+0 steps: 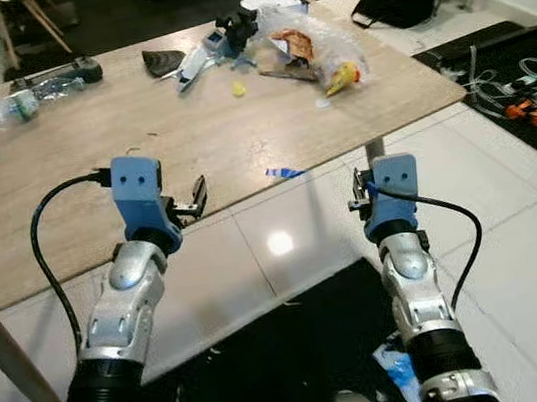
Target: Picking trash to rubbish bin
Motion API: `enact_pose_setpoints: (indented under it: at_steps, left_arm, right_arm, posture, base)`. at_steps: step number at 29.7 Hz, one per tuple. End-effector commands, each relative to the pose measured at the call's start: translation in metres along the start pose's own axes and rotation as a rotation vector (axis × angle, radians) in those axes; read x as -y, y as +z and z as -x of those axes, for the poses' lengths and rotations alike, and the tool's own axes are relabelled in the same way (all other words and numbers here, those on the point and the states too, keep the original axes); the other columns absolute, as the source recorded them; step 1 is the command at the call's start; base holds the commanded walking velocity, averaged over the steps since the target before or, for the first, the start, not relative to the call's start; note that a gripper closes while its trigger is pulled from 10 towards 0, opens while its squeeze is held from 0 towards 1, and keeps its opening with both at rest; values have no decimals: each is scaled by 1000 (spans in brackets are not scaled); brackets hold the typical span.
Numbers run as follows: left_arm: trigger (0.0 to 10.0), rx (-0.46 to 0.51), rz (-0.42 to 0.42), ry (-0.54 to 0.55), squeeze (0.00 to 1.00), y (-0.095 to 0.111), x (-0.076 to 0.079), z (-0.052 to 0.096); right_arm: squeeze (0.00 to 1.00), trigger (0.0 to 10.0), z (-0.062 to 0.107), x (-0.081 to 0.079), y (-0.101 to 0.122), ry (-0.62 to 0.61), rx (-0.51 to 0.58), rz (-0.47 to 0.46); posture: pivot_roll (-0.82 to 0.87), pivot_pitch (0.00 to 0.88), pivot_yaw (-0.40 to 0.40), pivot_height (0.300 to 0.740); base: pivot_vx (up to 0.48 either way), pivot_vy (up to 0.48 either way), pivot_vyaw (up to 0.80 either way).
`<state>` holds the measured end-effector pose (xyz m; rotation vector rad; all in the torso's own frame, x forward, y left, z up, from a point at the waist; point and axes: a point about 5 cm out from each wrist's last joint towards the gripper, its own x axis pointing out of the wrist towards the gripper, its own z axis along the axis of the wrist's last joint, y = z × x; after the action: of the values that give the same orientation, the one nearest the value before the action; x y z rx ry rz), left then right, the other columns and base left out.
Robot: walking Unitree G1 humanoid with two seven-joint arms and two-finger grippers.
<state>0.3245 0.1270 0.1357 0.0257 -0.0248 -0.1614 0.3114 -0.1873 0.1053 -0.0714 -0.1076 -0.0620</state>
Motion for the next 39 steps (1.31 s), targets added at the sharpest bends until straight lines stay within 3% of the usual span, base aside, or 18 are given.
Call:
enact_pose_setpoints:
  at_steps: [1, 13, 20, 30, 39]
  left_arm:
    - [10000, -11, -7, 3, 0, -2, -1, 1]
    - [10000, 4, -9, -4, 0, 2, 0, -1]
    - [10000, 15, -20, -4, 0, 5, -4, 0]
    - [10000, 40, -33, -41, 0, 10, 3, -5]
    - [10000, 55, -24, -49, 0, 14, 6, -8]
  right_arm:
    - [0, 10000, 0, 0, 1, -7, -2, -16]
    - [0, 10000, -3, 4, 6, -16, 20, -12]
    - [0, 10000, -3, 6, 7, -12, 19, -5]
    - [0, 10000, -9, 13, 26, -37, 93, 1]
    - [0, 10000, -12, 16, 28, -42, 98, 8]
  posture:
    - [-91, 9, 10, 740]
    - [-92, 0, 7, 740]
    - [-93, 0, 4, 740]
    - [-120, 0, -12, 740]
    - [-117, 0, -14, 740]
  base:
    - [330, 0, -800]
    - [325, 0, -133]
    - [324, 0, -727]
    - [325, 0, 0]
    - [325, 0, 0]
